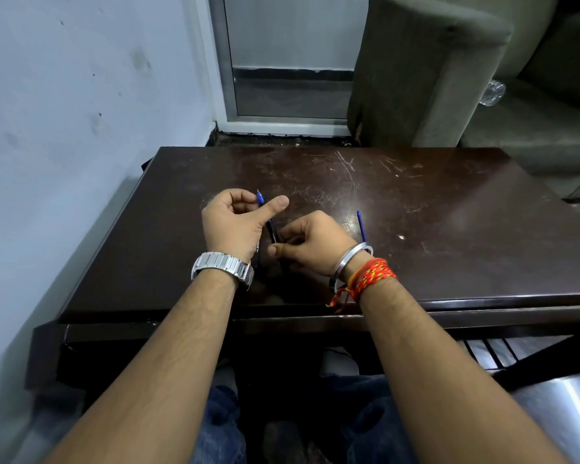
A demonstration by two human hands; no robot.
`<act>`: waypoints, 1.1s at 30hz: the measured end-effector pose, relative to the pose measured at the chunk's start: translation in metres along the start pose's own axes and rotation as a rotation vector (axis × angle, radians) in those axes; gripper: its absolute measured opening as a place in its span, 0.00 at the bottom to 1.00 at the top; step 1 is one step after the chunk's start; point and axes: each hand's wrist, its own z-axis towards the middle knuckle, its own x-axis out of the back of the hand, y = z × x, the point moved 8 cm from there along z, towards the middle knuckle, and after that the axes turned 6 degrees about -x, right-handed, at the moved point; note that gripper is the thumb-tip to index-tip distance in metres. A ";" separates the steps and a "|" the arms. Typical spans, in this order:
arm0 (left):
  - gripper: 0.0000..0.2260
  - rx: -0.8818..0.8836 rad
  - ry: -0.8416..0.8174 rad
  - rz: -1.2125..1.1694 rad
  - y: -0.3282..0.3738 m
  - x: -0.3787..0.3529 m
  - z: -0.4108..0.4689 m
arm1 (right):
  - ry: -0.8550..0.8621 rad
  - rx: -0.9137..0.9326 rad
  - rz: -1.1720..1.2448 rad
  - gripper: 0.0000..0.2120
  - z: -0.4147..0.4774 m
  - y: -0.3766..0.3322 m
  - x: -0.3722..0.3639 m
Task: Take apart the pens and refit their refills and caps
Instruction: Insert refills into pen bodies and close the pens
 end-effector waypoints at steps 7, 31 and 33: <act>0.06 0.125 -0.176 -0.047 -0.004 -0.019 -0.006 | 0.021 -0.023 0.092 0.08 -0.001 0.002 0.006; 0.08 0.034 -0.066 0.014 -0.001 -0.010 -0.004 | -0.047 -0.118 0.141 0.12 -0.001 0.011 0.003; 0.11 0.021 0.062 -0.047 0.002 0.002 -0.001 | -0.103 -0.127 0.060 0.12 -0.003 0.012 -0.002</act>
